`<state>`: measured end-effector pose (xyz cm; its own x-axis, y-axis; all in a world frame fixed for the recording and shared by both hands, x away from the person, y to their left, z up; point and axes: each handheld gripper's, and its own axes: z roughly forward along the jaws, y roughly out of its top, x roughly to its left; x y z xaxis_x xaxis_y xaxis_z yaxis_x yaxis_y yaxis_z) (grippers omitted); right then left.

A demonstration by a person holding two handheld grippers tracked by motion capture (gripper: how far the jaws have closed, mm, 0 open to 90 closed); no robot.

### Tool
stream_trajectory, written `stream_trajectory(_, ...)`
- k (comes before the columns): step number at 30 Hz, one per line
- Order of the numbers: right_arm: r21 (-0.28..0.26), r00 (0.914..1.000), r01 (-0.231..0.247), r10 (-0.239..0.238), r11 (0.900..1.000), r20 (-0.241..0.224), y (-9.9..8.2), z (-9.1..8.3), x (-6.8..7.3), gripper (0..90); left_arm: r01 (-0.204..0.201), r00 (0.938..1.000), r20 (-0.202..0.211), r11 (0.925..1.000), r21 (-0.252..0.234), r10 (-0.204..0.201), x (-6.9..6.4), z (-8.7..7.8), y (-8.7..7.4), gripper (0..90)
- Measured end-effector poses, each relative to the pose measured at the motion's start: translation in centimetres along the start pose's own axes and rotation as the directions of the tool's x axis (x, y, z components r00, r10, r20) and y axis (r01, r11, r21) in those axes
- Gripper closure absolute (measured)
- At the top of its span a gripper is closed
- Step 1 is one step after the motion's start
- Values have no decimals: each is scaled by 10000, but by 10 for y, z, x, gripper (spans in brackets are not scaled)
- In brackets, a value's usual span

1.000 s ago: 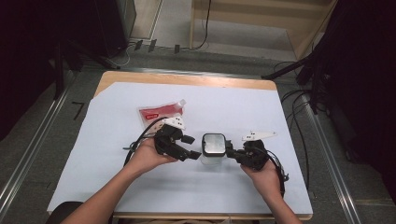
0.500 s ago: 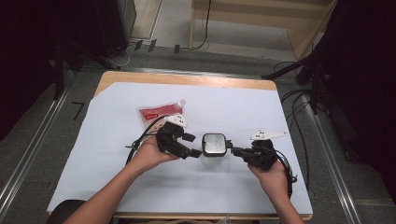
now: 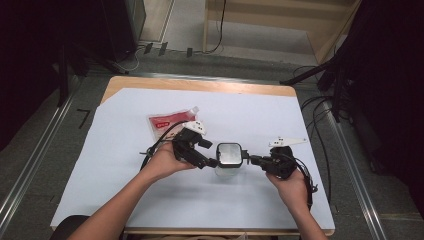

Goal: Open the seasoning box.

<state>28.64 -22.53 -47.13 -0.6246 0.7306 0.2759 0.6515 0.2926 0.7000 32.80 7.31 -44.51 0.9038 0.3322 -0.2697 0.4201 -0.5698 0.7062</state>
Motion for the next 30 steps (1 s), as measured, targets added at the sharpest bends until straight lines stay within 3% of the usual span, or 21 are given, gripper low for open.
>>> stream_trajectory(3, -10, 10000, -78, 78, 10000, -36, 0, 1, -1, 900, -293, 9996, 10, 9995, 128, 293, 1, 5, 1, 190)
stream_trajectory(10, -16, 9999, -161, 161, 9999, 7, 0, 1, 0, 900, -373, 9993, 17, 9990, 253, 373, -2, 15, 2, 177)
stream_trajectory(13, -13, 9999, -143, 143, 9999, -2, 0, 1, 0, 900, -757, 9969, -173, 9965, 342, 763, -2, 21, 3, 179)
stream_trajectory(20, -38, 9998, -199, 199, 9998, -11, -1, 0, 0, 900, -635, 9980, -28, 9974, 336, 636, -1, 29, 3, 157)
stream_trajectory(22, -53, 9997, -221, 221, 9997, -37, -1, 0, 0, 900, -728, 9973, -97, 9967, 373, 732, -2, 31, 3, 153)
stream_trajectory(25, -70, 9996, -290, 290, 9996, -43, -3, 0, -1, 900, -799, 9957, -396, 9934, 820, 833, -3, 38, 1, 151)
stream_trajectory(30, -83, 9996, -299, 299, 9995, -21, -3, 1, 0, 900, -758, 9960, -410, 9934, 857, 795, -3, 39, 1, 151)
